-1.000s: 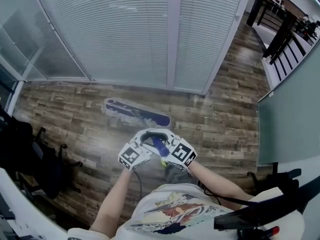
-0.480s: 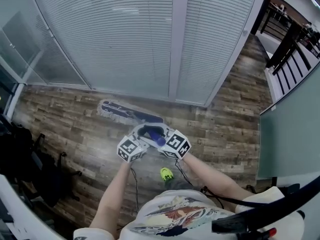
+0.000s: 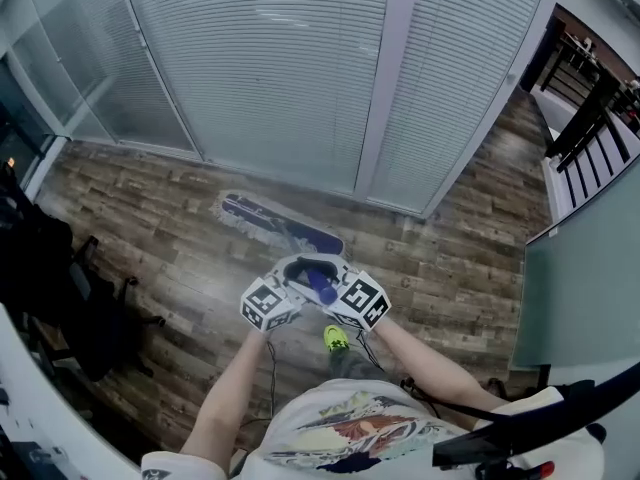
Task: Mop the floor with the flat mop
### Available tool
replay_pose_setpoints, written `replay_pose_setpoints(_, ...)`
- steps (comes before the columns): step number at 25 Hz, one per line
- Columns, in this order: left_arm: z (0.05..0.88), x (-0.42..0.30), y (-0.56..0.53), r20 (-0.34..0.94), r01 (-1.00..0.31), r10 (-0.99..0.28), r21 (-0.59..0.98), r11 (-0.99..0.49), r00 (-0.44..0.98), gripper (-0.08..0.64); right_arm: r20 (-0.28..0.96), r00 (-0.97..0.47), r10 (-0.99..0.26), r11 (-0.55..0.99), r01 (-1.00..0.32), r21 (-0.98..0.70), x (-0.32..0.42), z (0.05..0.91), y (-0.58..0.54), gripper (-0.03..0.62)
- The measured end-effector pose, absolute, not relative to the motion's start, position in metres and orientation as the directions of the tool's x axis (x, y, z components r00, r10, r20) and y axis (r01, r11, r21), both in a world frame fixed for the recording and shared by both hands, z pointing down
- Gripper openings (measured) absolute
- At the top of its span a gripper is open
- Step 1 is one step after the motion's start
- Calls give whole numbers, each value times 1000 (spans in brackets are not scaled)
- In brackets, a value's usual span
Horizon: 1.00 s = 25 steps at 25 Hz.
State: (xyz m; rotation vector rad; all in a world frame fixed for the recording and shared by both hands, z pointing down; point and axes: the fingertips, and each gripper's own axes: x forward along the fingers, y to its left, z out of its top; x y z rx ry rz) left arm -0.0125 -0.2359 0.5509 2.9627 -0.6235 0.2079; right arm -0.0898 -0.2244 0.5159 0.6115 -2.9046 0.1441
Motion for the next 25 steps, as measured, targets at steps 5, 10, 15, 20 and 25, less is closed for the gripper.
replay_pose_setpoints(5,546,-27,-143,134,-410,-397,96,-907,908,216,204,-900,-385,914,-402,-47,-106,513,-131,189)
replay_pose_setpoints(10,551,-38,-44,115,-411,-399,107,-905,910,218,221,-896,-386,914,-403,-39,-117,519,-31,189)
replay_pose_setpoints(15,542,-56,35,74,-461,-455,142,-876,888,218,258,-908,-329,938,-346,-25,-136,510,52,189)
replay_pose_setpoints(20,531,-55,94,51,-488,-486,154,-859,872,218,282,-916,-285,952,-305,-30,-136,501,115,189)
replay_pose_setpoints(25,531,-35,147,60,-506,-503,153,-849,862,218,272,-922,-275,956,-292,-24,-115,501,169,189)
